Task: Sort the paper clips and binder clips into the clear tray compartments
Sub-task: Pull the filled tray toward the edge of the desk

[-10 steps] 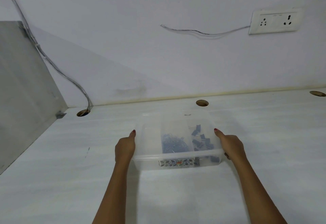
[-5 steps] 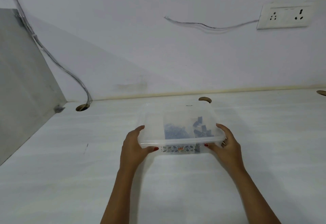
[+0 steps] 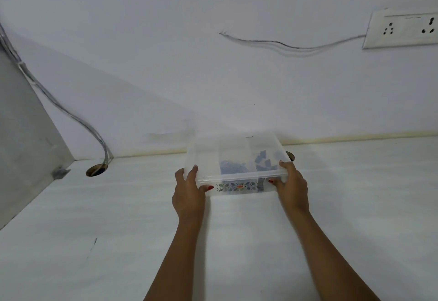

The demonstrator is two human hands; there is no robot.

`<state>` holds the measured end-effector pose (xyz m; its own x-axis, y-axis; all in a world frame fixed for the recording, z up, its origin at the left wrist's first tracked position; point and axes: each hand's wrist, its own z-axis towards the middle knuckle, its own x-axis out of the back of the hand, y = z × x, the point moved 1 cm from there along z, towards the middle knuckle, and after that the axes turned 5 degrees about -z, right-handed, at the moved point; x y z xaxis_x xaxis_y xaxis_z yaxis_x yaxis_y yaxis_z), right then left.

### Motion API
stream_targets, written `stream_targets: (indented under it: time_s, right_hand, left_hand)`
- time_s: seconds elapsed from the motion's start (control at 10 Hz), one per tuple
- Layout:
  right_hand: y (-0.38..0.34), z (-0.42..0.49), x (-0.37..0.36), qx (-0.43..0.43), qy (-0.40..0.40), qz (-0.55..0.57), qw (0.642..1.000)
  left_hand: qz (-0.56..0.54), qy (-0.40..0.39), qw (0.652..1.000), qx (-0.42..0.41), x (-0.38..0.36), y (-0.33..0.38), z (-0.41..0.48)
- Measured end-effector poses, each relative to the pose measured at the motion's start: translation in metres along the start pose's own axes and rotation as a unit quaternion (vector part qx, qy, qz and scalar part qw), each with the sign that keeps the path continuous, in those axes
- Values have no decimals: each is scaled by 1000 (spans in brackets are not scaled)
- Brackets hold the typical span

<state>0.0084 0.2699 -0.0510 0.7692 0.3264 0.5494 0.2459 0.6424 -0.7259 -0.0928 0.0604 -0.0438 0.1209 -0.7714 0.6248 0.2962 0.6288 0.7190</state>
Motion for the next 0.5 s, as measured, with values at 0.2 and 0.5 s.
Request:
stream_targets:
  time_s: [0.2,0.5]
  right_hand:
    - [-2,18,-3,-20,-36,-39,998]
    - [-35,-9,32,-56,-100,-37,993]
  left_hand:
    - [58,-16,998,-26,-6,3,16]
    - [13,34,995,-89,27,32,-4]
